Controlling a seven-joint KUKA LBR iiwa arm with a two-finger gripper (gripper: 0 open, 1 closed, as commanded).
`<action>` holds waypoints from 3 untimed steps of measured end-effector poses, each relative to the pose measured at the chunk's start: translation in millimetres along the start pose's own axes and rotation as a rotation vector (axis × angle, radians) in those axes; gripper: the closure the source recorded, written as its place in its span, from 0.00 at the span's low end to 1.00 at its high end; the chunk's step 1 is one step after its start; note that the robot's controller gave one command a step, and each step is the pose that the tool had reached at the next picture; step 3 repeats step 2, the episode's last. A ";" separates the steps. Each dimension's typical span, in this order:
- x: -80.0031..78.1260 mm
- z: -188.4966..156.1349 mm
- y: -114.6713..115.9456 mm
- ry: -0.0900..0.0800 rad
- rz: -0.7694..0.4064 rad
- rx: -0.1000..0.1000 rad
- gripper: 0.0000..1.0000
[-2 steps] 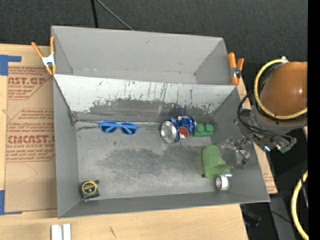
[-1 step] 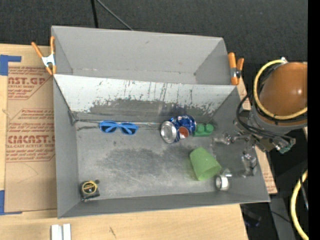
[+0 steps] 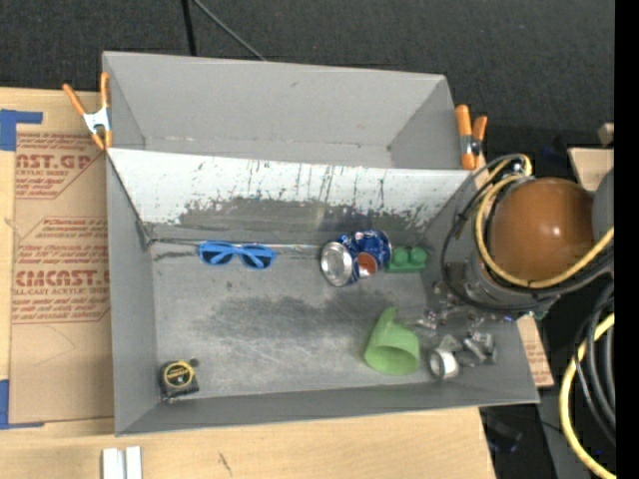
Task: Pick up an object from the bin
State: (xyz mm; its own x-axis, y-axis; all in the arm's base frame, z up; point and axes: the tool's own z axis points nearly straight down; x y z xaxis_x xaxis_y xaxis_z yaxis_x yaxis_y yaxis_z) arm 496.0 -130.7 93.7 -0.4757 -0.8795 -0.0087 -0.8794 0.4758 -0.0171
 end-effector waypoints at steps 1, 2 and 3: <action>-55.8 15.0 8.2 -0.011 0.408 0.013 0.00; -54.0 11.9 4.8 -0.011 0.410 0.021 1.00; -54.0 11.9 4.8 -0.011 0.410 0.021 1.00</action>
Offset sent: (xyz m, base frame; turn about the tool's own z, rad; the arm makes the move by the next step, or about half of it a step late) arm 0.0087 0.0519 -0.0237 0.4063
